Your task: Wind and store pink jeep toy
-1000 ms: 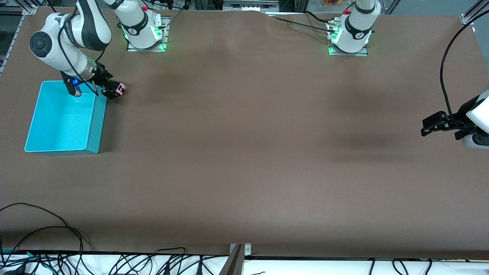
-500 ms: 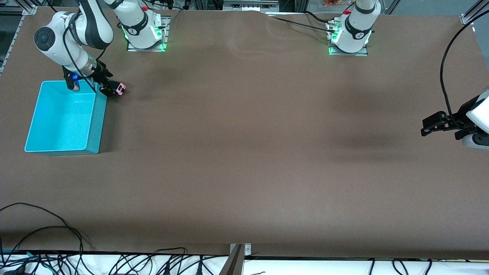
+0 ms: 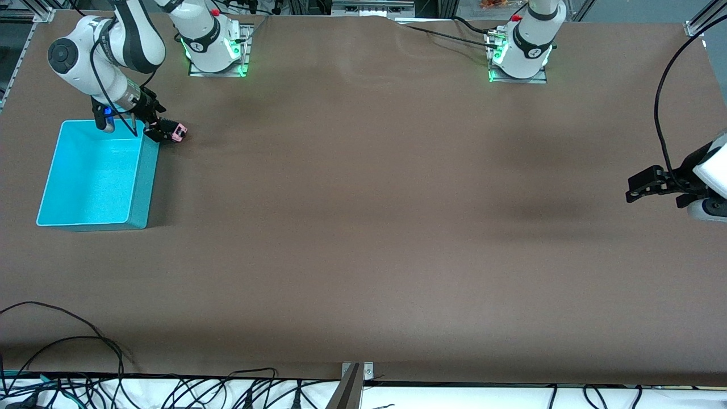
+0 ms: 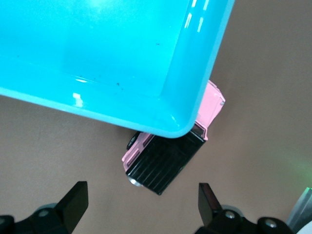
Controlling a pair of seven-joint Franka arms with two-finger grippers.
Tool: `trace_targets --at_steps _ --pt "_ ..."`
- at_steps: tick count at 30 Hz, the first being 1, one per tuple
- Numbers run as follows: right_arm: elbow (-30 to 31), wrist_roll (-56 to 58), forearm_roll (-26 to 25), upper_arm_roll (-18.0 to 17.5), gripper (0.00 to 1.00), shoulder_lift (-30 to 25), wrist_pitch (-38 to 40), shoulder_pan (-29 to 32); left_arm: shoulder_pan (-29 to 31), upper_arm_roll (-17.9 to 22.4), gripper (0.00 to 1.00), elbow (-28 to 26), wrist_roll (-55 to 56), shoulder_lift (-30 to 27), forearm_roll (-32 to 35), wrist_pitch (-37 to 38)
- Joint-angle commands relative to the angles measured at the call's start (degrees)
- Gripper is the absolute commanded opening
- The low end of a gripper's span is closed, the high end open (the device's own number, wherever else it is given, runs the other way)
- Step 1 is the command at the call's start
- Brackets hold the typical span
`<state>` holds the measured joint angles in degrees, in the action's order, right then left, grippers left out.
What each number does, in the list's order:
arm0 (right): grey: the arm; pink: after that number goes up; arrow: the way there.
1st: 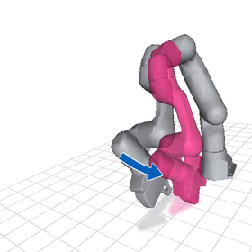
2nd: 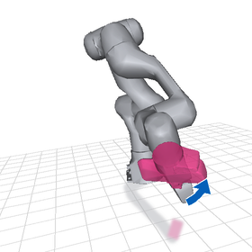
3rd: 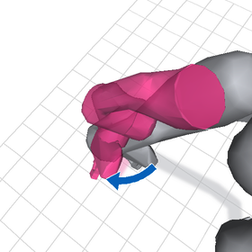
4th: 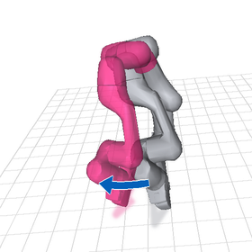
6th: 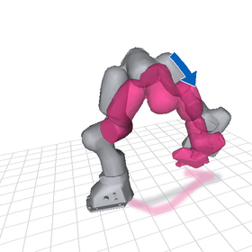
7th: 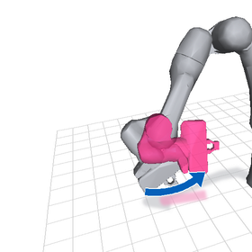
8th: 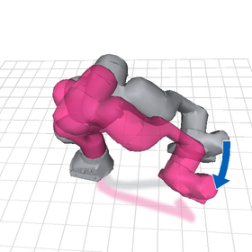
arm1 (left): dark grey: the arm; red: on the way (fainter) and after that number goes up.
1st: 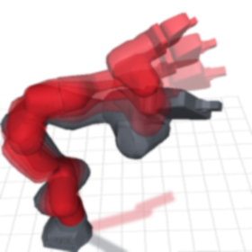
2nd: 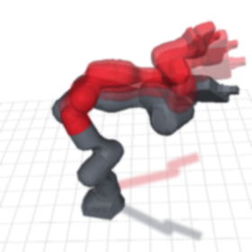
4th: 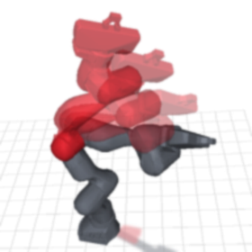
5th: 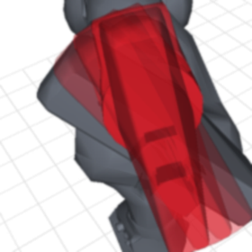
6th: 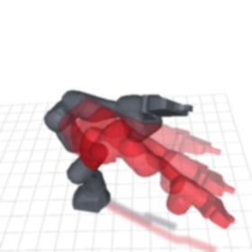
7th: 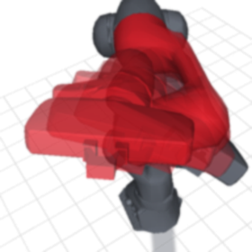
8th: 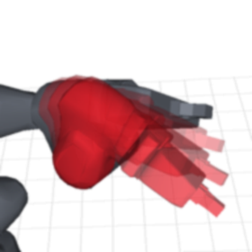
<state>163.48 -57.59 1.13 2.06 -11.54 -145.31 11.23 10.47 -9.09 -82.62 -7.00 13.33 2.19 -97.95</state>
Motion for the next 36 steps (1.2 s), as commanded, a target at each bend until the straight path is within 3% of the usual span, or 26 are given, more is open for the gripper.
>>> trace_targets --at_steps 1,8,15,26,30,36 --pt "4.74 -2.08 -1.04 -0.04 1.00 -1.12 -4.54 0.90 0.42 -0.05 1.00 -1.49 -0.73 -1.46 -0.60 0.21" --pt "4.74 -2.17 -0.95 -0.04 1.00 5.29 -12.70 2.75 0.42 -0.05 1.00 -1.49 -0.73 -1.46 -0.60 0.13" --pt "4.74 -2.17 -1.04 -0.04 1.00 6.97 -13.68 2.84 0.42 -0.05 1.00 -1.40 -0.73 -1.37 -0.60 0.13" --pt "5.27 -3.14 -1.22 -0.13 1.00 6.27 -13.16 2.75 0.42 -0.05 1.00 -1.40 -0.73 -1.46 -0.60 0.21" --pt "4.57 -5.86 -1.30 -0.57 1.00 4.25 -8.95 2.40 0.42 -0.05 1.00 -1.40 -0.73 -1.37 -0.60 0.13" --pt "4.39 -9.72 -1.22 -4.26 1.00 2.14 -4.98 2.31 0.42 -0.05 1.00 -1.40 -0.73 -1.37 -0.60 0.13"
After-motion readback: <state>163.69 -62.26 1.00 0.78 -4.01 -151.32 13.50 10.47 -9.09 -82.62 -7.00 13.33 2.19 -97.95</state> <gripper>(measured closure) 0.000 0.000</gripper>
